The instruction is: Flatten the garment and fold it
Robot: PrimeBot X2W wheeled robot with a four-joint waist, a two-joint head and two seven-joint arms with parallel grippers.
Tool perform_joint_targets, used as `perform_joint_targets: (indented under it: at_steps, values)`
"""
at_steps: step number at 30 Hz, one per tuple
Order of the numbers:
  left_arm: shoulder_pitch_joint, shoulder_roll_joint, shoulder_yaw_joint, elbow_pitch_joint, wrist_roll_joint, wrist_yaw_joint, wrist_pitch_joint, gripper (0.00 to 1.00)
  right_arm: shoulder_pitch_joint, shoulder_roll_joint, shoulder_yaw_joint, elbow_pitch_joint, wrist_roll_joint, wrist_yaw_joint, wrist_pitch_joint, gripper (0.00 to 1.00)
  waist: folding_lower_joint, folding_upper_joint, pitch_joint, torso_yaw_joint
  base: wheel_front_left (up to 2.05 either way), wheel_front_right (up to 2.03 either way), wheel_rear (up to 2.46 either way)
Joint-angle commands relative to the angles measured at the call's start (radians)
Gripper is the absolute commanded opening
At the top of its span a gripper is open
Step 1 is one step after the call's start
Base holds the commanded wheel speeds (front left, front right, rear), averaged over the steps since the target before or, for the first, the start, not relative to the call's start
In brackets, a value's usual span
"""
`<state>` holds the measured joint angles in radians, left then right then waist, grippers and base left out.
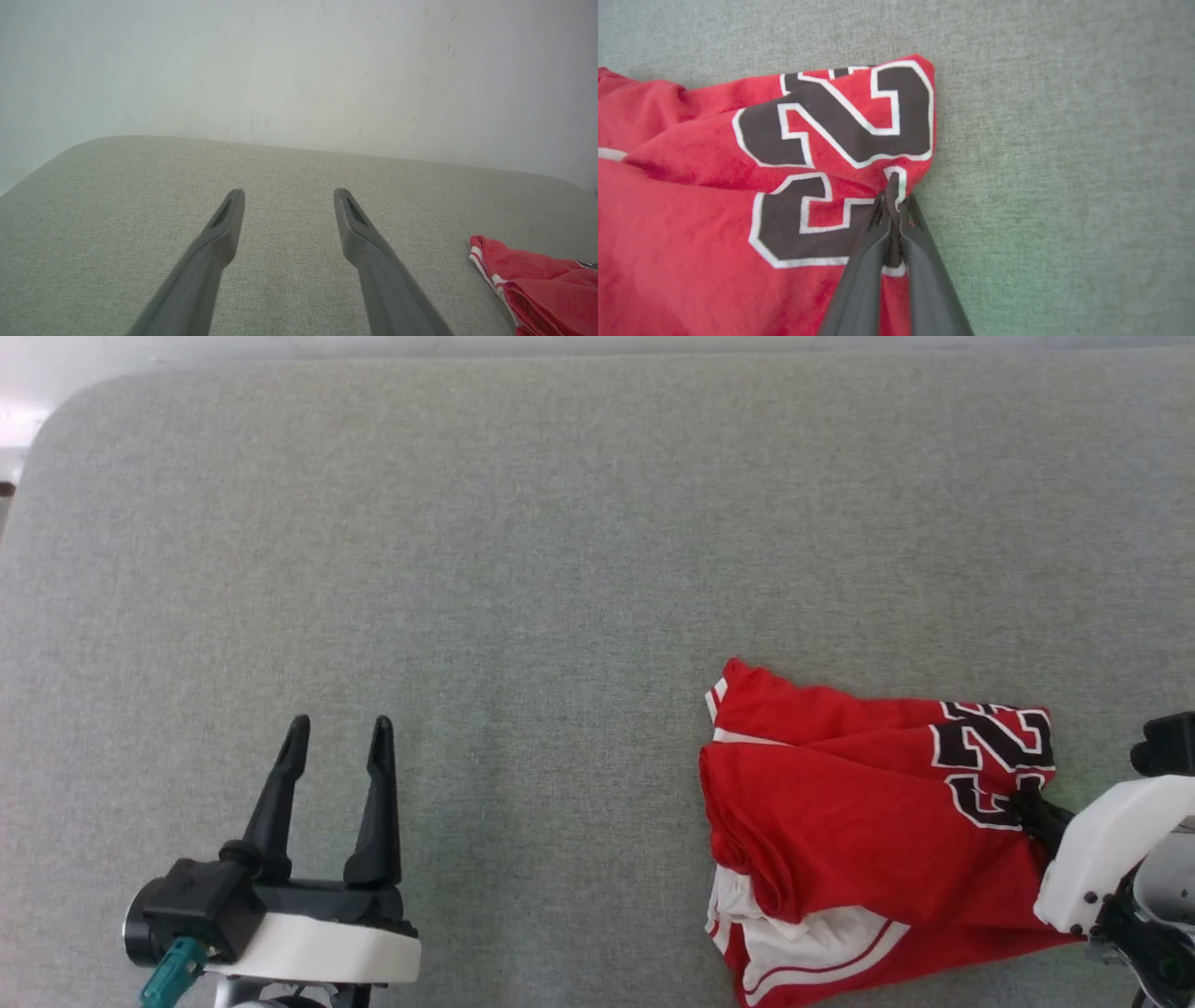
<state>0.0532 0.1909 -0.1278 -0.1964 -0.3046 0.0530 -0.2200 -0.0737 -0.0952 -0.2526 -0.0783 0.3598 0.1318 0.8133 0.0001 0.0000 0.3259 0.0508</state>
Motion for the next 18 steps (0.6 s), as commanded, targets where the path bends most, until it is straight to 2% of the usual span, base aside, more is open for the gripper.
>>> perform_joint_targets:
  at_steps: [1, 9, 18]
  values:
    - [-0.016, 0.000, -0.003, 0.004, 0.007, -0.003, -0.005, 1.00, -0.008, -0.008, 0.005, 0.008, -0.010, -0.001, -0.009, 0.00, -0.0001, 0.0000, -0.017, -0.016, 0.00, 0.00, 0.00]
    - [0.000, 0.009, -0.009, 0.013, 0.013, -0.002, -0.010, 1.00, -0.042, -0.119, 0.124, 0.006, -0.036, -0.001, -0.103, 0.00, -0.0001, 0.0000, -0.080, -0.090, 0.00, 0.00, 0.00]
    - [0.023, 0.035, -0.002, -0.008, 0.024, 0.010, 0.008, 1.00, -0.148, -0.262, 0.226, 0.040, -0.046, -0.001, -0.137, 0.00, -0.0001, 0.0000, -0.095, -0.206, 0.00, 0.00, 0.00]
